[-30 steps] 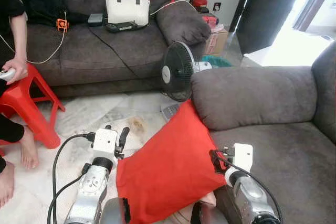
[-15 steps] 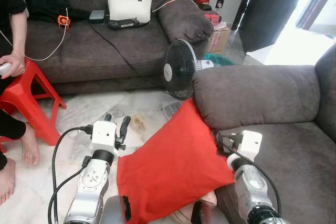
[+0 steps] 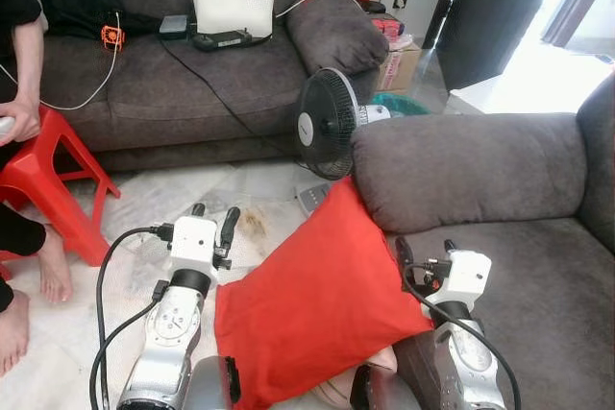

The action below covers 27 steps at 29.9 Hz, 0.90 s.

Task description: Move the pillow to the sofa from floor

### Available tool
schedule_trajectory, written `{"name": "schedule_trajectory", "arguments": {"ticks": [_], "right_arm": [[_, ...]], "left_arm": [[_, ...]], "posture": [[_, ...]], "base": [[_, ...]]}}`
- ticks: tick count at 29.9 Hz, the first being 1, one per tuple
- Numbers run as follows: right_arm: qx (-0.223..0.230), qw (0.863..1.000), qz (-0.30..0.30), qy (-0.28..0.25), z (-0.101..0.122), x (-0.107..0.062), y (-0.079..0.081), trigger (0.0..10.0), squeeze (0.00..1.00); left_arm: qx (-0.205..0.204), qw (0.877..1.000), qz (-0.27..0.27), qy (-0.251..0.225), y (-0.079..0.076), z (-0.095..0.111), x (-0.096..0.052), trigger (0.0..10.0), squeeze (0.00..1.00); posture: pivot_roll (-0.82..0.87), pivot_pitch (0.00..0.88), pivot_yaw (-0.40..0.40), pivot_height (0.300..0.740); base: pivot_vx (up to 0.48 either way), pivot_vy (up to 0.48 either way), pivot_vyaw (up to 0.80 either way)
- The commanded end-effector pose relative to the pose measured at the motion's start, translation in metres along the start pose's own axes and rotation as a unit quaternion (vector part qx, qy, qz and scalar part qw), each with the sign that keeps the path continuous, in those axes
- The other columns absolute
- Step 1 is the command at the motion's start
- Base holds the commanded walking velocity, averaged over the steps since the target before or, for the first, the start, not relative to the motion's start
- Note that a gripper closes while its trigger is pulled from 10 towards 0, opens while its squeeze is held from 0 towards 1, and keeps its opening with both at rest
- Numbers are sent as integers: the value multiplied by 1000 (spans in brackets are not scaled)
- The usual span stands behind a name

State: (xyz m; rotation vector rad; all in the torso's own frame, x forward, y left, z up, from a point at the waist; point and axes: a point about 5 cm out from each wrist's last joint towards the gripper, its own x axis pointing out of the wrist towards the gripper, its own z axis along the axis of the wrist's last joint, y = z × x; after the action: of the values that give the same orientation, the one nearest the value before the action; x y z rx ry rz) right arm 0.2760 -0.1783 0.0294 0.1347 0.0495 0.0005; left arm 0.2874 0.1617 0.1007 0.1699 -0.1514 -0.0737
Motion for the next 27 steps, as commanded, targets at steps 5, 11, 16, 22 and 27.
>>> {"name": "schedule_trajectory", "arguments": {"ticks": [5, 11, 16, 22, 27], "right_arm": [[-2, 1000, 8, 5, 6, 7, 3, 10000, 0], [-3, 1000, 17, 25, 2, 7, 4, 10000, 0], [-2, 999, 22, 35, 0, 6, 4, 10000, 0], [-6, 999, 26, 31, 1, 6, 4, 10000, 0], [-12, 998, 29, 60, -5, 8, 2, 10000, 0]], "left_arm": [[5, 1000, -2, 8, -3, -2, 0, 10000, 0], [2, 1000, 0, 12, -4, -4, -2, 10000, 0], [0, 1000, 1, 15, -5, -5, -4, 10000, 0], [-1, 1000, 1, 18, -5, -7, -6, 10000, 0], [-3, 1000, 2, 23, -5, -8, -6, 10000, 0]], "posture": [[116, 44, -103, 606], [113, 51, -113, 572], [113, 55, -120, 547], [114, 59, -124, 514], [115, 60, -128, 514]], "base": [[0, 0, 0], [0, 0, 0], [0, 0, 0], [0, 0, 0], [0, 0, 0]]}}
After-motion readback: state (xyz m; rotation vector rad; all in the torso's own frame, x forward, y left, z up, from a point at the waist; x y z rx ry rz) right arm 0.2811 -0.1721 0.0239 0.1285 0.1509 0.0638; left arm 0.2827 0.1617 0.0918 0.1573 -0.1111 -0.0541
